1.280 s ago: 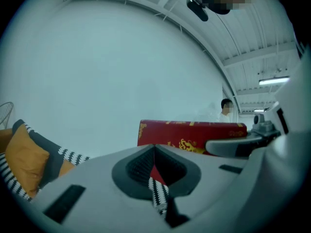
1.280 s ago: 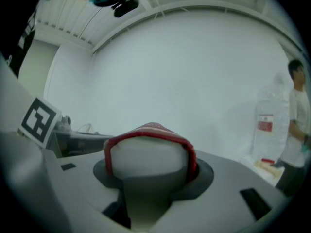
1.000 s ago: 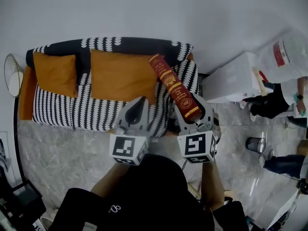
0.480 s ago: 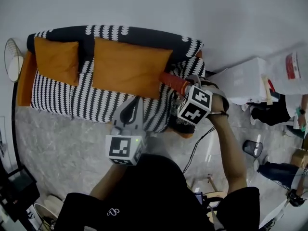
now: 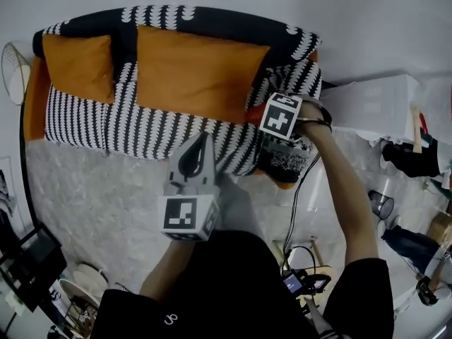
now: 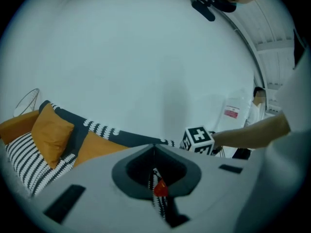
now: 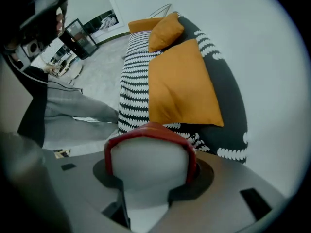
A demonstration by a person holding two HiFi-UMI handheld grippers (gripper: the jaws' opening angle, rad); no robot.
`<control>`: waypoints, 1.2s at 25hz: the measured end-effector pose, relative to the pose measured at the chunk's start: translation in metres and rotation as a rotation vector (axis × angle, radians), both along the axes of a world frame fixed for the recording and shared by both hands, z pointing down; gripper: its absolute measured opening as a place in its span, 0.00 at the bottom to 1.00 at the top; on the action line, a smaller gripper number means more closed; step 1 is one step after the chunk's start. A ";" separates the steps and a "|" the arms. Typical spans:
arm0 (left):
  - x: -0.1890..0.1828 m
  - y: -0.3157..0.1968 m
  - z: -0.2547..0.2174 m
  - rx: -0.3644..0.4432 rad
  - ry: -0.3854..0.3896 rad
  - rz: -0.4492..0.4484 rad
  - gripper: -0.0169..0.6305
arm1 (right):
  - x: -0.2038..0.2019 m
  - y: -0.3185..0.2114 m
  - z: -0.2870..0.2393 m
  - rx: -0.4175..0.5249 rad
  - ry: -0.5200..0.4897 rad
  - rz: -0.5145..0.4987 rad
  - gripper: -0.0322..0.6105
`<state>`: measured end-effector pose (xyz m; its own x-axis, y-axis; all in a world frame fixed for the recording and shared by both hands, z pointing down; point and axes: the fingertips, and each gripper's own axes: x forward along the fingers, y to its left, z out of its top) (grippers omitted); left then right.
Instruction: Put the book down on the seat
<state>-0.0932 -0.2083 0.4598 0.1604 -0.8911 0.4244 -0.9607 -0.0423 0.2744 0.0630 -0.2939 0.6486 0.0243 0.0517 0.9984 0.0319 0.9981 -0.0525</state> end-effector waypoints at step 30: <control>-0.038 0.033 0.138 -0.278 -0.047 0.009 0.05 | -0.013 -0.141 0.205 -0.239 0.021 0.063 0.62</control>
<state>-0.1317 -0.1750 0.5973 0.1420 -0.7381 0.6596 -0.9725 0.0202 0.2320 0.0497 -0.4353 0.8541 0.0338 0.2888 0.9568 -0.0337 0.9571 -0.2877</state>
